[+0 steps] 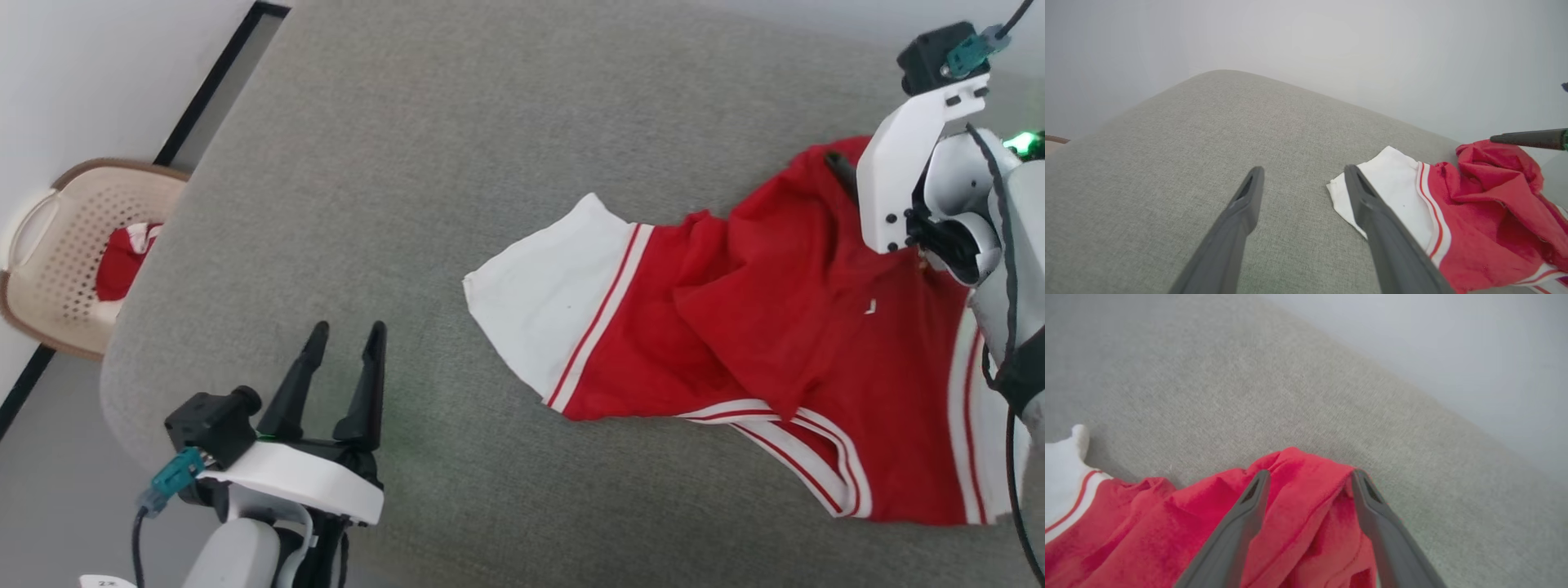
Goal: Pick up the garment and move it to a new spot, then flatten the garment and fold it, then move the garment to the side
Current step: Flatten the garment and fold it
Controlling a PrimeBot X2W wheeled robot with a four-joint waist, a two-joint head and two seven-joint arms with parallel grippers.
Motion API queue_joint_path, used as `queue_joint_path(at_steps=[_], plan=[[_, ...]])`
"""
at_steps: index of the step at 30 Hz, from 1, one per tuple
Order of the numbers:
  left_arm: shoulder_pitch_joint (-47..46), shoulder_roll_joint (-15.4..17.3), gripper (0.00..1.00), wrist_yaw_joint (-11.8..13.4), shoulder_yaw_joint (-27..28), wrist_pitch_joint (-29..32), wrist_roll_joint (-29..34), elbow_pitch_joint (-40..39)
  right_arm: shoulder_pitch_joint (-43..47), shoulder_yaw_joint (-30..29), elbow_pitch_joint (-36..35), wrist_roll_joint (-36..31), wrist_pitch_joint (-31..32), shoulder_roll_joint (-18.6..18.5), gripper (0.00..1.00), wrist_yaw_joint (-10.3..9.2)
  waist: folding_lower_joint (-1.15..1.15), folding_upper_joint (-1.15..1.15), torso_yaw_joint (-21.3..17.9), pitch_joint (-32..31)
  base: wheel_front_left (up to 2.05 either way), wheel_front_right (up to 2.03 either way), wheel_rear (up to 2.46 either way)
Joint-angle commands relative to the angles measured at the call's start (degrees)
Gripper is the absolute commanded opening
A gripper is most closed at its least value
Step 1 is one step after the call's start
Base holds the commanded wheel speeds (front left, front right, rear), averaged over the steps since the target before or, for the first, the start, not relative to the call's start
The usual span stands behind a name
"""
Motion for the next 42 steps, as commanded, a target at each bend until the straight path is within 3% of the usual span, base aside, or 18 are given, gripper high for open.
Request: queue_joint_path(at_steps=[1,8,15,20,26,32,37,42], plan=[[0.3,0.8,1.0,-0.2,0.5,-0.3,0.5,-0.3,1.0,1.5,-2.3,2.0,-2.1,-0.7,1.0,-0.01,0.0,0.0,-1.5,-1.1,0.0,0.0,0.0],[1.7,2.4,1.0,-0.2,1.8,-0.3,1.3,-0.8,4.9,4.1,-10.5,5.8,-8.6,-3.9,1.0,-0.01,0.0,0.0,-5.1,-3.3,0.0,0.0,0.0],[2.8,4.6,1.0,-0.2,2.9,-0.3,2.0,-1.1,12.9,1.2,-19.8,5.5,-17.5,-5.8,1.0,-0.01,0.0,0.0,-9.9,-5.7,0.0,0.0,0.0],[3.1,6.8,1.0,-0.2,2.9,-0.3,2.3,-0.8,20.5,-4.6,-25.7,2.3,-22.8,-4.4,1.0,-0.01,0.0,0.0,-13.6,-7.1,0.0,0.0,0.0],[1.7,10.1,1.0,-0.2,1.5,1.5,1.5,0.6,30.1,-12.2,-33.2,-3.5,-26.6,-0.2,1.0,-0.01,0.0,0.0,-17.5,-8.4,0.0,0.0,0.0],[-1.8,14.9,1.0,-0.2,-2.1,8.7,-0.7,2.4,38.5,-18.7,-41.0,-8.1,-27.2,5.4,1.0,-0.01,0.0,0.0,-20.4,-8.5,0.0,0.0,0.0],[-8.6,19.3,1.0,-0.2,-6.8,20.4,-5.5,6.9,44.0,-22.7,-48.2,-11.3,-24.3,9.5,1.0,0.0,0.0,0.0,-22.6,-6.8,0.0,0.0,0.0],[-14.6,21.0,1.0,-0.1,-10.3,31.7,-8.6,13.3,46.9,-23.8,-52.0,-12.0,-21.5,11.9,1.0,0.0,0.0,0.0,-24.4,-5.1,0.0,0.0,0.0]])
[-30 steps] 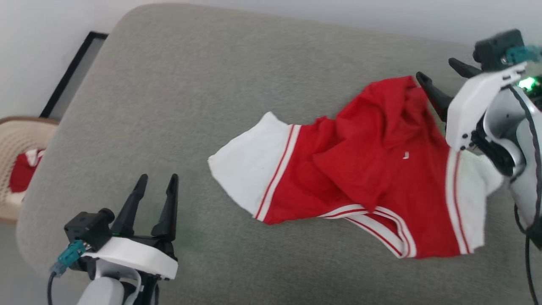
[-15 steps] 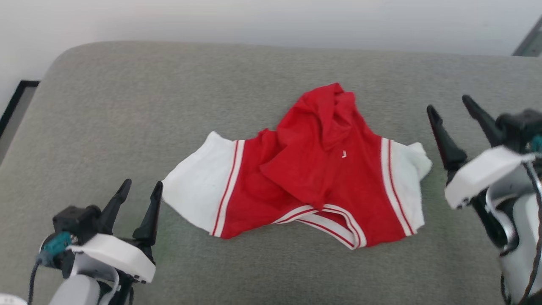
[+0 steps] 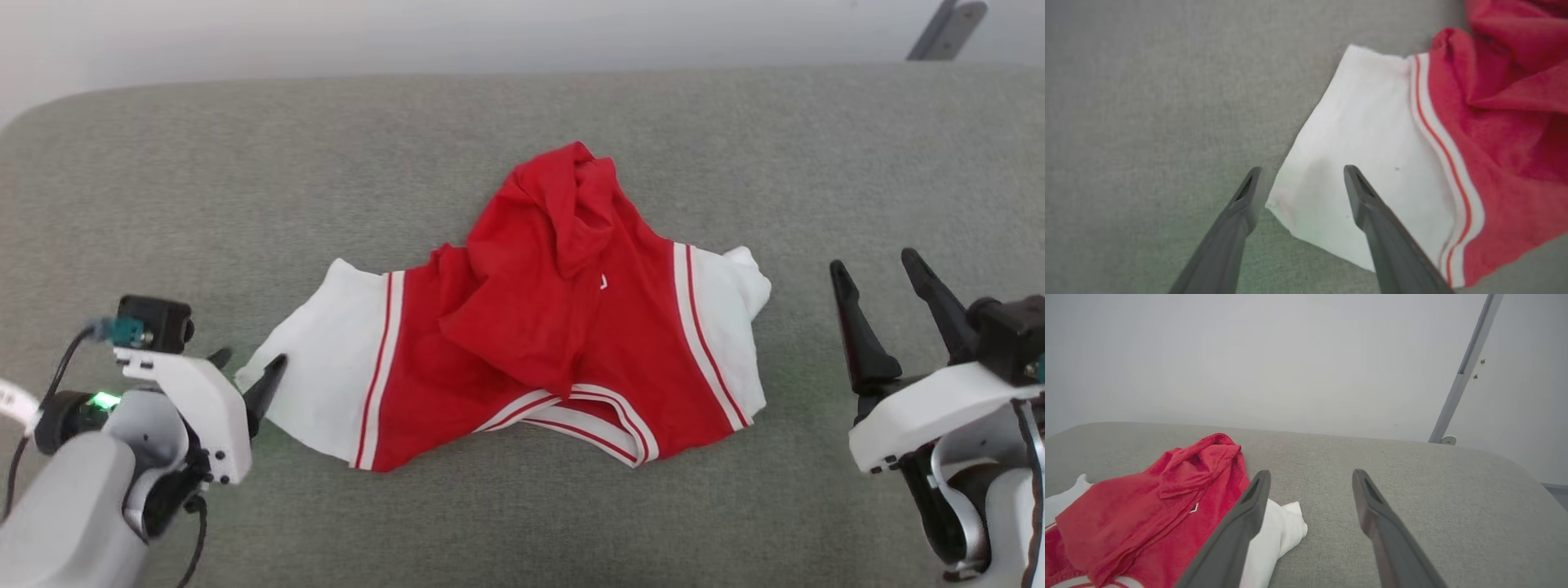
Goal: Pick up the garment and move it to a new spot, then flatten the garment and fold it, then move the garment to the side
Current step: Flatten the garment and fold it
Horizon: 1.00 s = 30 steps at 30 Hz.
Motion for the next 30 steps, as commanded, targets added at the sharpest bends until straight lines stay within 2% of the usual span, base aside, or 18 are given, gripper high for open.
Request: queue_joint_path(at_steps=[1,4,7,12,13,14,20,30], plan=[[-2.0,0.7,1.0,0.0,-1.6,3.3,0.1,1.9,1.0,0.1,-1.0,-0.2,1.0,0.7,1.0,0.0,0.0,-0.01,-1.1,1.1,0.0,0.0,0.0],[-5.4,1.0,1.0,0.0,-3.4,9.7,0.2,6.5,2.0,0.4,-2.2,0.3,2.7,1.3,1.0,0.0,0.0,-0.01,-2.0,2.2,0.0,0.0,0.0],[-7.6,-0.1,1.0,0.6,-5.2,16.0,0.2,11.4,2.8,0.7,-2.5,0.8,4.7,1.6,1.0,0.0,0.0,-0.01,-2.6,3.2,0.0,0.0,0.0],[-9.7,-2.0,1.0,1.3,-6.9,22.2,-0.3,16.4,2.8,1.0,-2.0,2.0,7.1,1.5,1.0,0.0,0.0,-0.01,-2.9,4.5,0.0,0.0,0.0],[-10.2,-2.4,0.2,1.2,-7.4,23.0,-0.3,17.1,2.7,1.3,-1.6,2.3,8.0,1.4,1.0,0.0,0.0,-0.01,-2.9,4.8,0.0,0.0,0.0],[-10.7,-2.7,0.0,1.1,-7.3,23.5,-0.8,17.9,2.6,1.8,-1.2,2.8,9.0,1.2,1.0,0.0,0.0,-0.01,-2.8,5.1,0.0,0.0,0.0],[-13.5,-3.9,0.0,0.5,-9.0,23.7,-0.2,19.0,-0.4,3.9,1.6,5.8,15.5,0.1,1.0,0.0,0.0,-0.01,-1.5,6.9,0.0,0.0,0.0],[-17.9,-6.2,0.0,0.2,-11.7,20.4,-1.6,17.9,-11.0,4.3,9.8,5.9,26.1,-3.3,1.0,0.0,0.0,-0.01,2.8,10.1,0.0,0.0,0.0]])
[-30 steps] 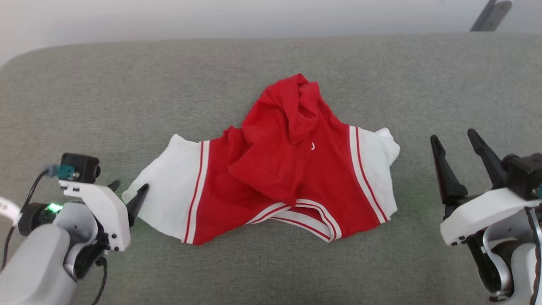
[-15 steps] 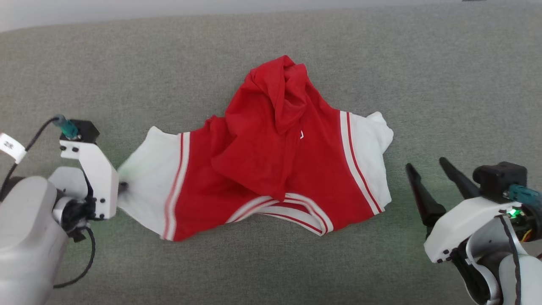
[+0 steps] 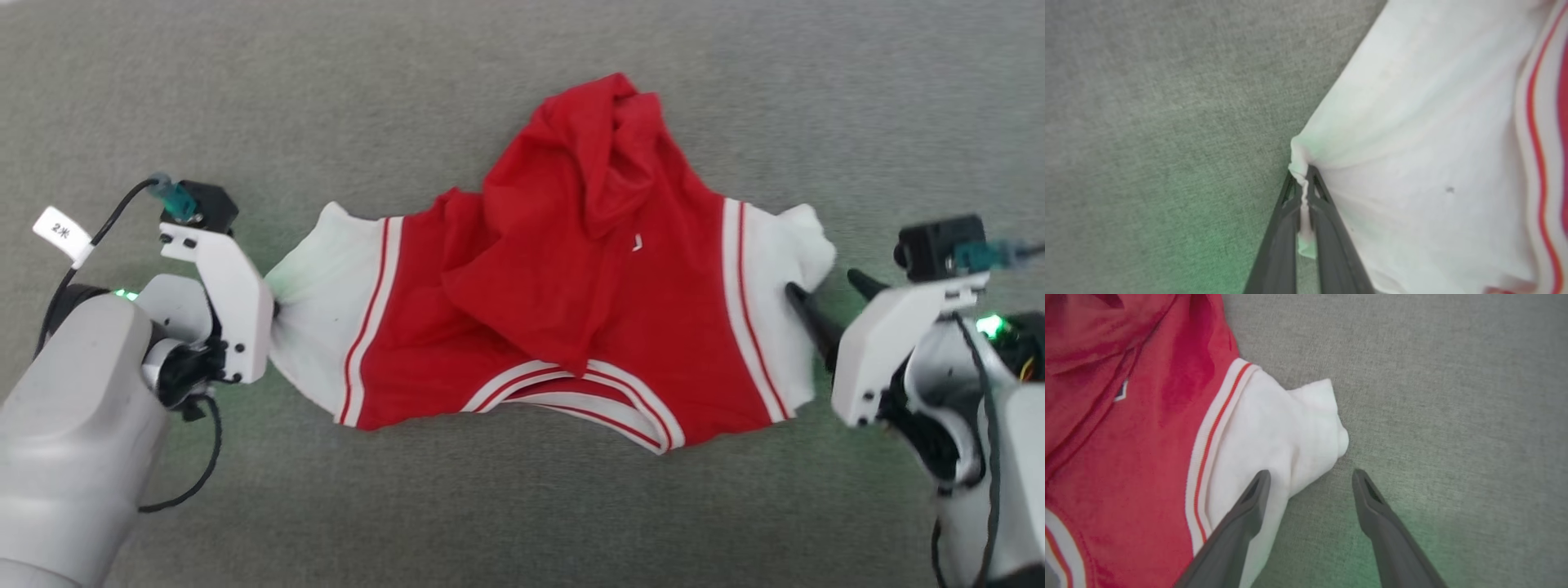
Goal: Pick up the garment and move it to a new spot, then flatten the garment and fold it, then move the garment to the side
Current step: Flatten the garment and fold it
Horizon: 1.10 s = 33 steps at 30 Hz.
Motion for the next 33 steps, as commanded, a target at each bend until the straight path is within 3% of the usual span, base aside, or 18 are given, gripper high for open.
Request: queue_joint_path(at_steps=[1,9,10,11,19,33], plan=[[2.4,-3.1,0.0,0.4,-2.2,-0.3,-0.3,1.8,-1.2,0.0,0.9,-0.1,0.8,0.0,1.0,0.01,0.0,-0.01,1.0,0.9,0.0,0.0,0.0],[1.4,-4.1,0.0,0.3,-5.2,-1.7,-2.8,0.7,-6.8,3.8,10.8,0.4,11.5,-0.6,1.0,0.01,0.0,-0.01,3.1,2.3,0.0,0.0,0.0],[1.4,-4.1,0.0,0.3,-5.4,-1.9,-3.4,0.7,-7.0,5.0,11.8,1.0,13.1,-0.9,0.69,0.02,0.0,-0.01,3.2,2.3,0.0,0.0,0.0],[1.4,-4.0,0.0,0.3,-5.7,-2.1,-3.6,0.8,-6.8,5.8,12.8,1.8,14.7,-1.1,0.0,0.02,0.0,-0.01,3.3,2.2,0.0,0.0,0.0],[0.7,-2.1,0.0,0.3,-5.1,-3.6,-5.8,1.6,-5.7,1.6,10.2,6.3,15.2,-2.5,0.0,0.0,0.0,-0.01,3.2,-1.3,0.0,0.0,0.0],[-7.1,3.9,0.0,1.0,-1.4,-2.8,-7.4,-8.0,-10.0,-6.2,3.7,13.1,17.0,-2.2,0.0,0.01,0.0,-0.01,0.7,-11.9,0.0,0.0,0.0]])
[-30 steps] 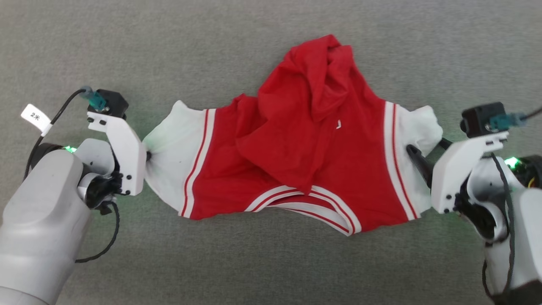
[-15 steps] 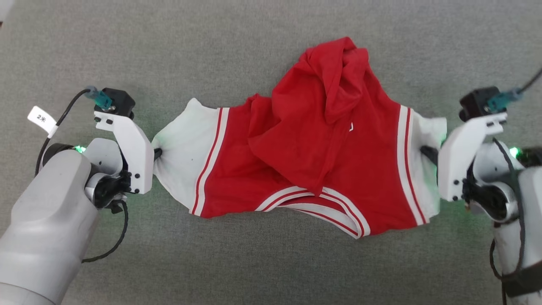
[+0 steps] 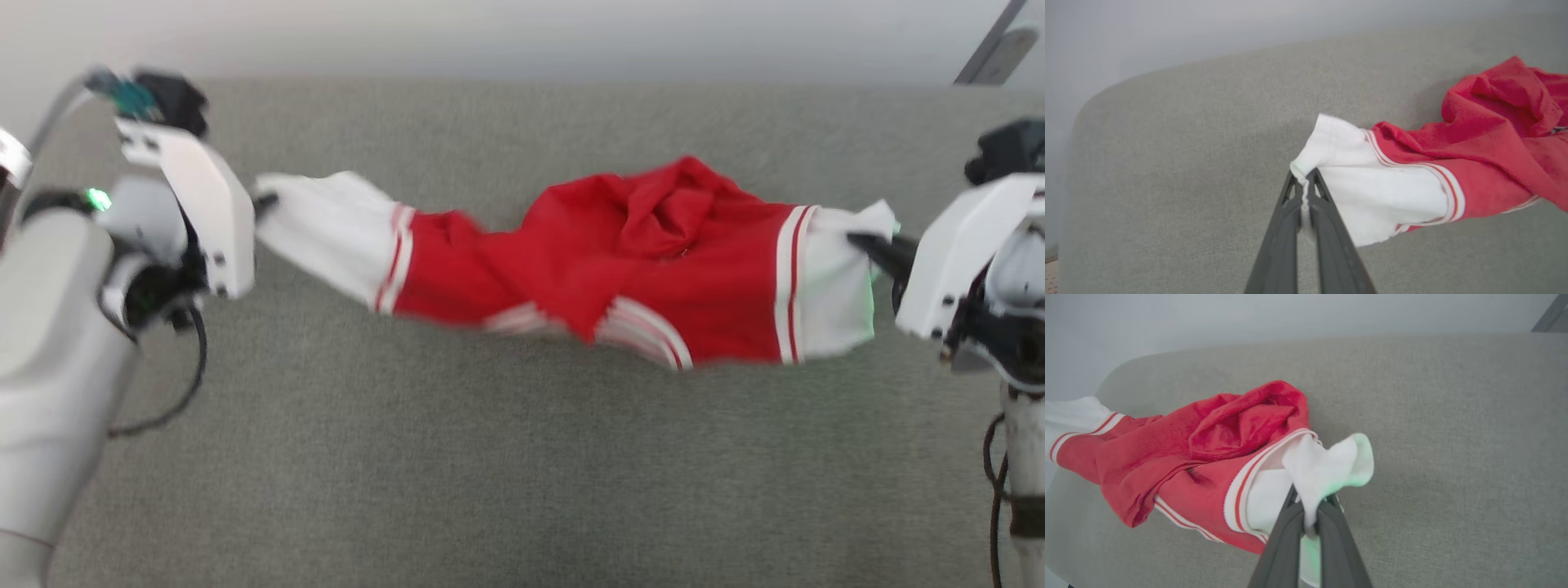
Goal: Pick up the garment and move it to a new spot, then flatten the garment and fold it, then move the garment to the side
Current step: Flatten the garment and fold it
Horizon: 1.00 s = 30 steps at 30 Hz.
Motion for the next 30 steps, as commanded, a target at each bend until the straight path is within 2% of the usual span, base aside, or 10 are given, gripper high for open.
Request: queue_joint_path(at_steps=[1,7,12,19,21,22,30], plan=[[-1.6,0.5,0.0,0.6,0.7,0.3,-0.4,-1.2,-1.4,-0.5,-0.2,0.9,0.6,0.6,0.0,0.01,0.0,0.0,-1.1,-2.5,0.0,0.0,0.0],[-5.8,2.0,0.0,1.4,1.9,1.6,-0.2,-4.8,-8.1,-2.1,0.3,-0.2,0.2,2.6,0.0,0.01,0.0,0.0,-2.8,-6.0,0.0,0.0,0.0],[-9.4,1.7,0.0,2.0,2.8,0.3,0.4,-4.6,-14.3,-0.2,2.0,-4.3,-4.2,3.3,0.0,0.01,0.0,0.0,-4.3,-8.0,0.0,0.0,0.0],[-15.2,0.3,0.0,1.8,2.7,-3.0,2.3,-0.8,-22.8,3.7,8.9,-6.5,-11.0,4.1,0.0,0.01,0.0,0.0,-5.6,-7.5,0.0,0.0,0.0],[-17.7,-0.2,0.0,2.1,2.8,-5.3,3.7,1.0,-25.9,5.0,11.2,-6.8,-14.0,4.2,0.0,0.01,0.0,0.0,-5.9,-6.7,0.0,0.0,0.0],[-20.5,-0.6,0.0,2.4,3.0,-8.6,5.3,2.9,-28.9,6.5,13.7,-7.4,-18.0,3.9,0.0,0.01,0.0,0.0,-6.1,-5.7,0.0,0.0,0.0],[-32.0,-3.4,0.0,3.4,3.5,-20.6,9.7,12.1,-42.0,11.0,27.9,-10.7,-34.8,3.2,0.0,0.01,0.0,0.0,-6.2,-0.1,0.0,0.0,0.0]])
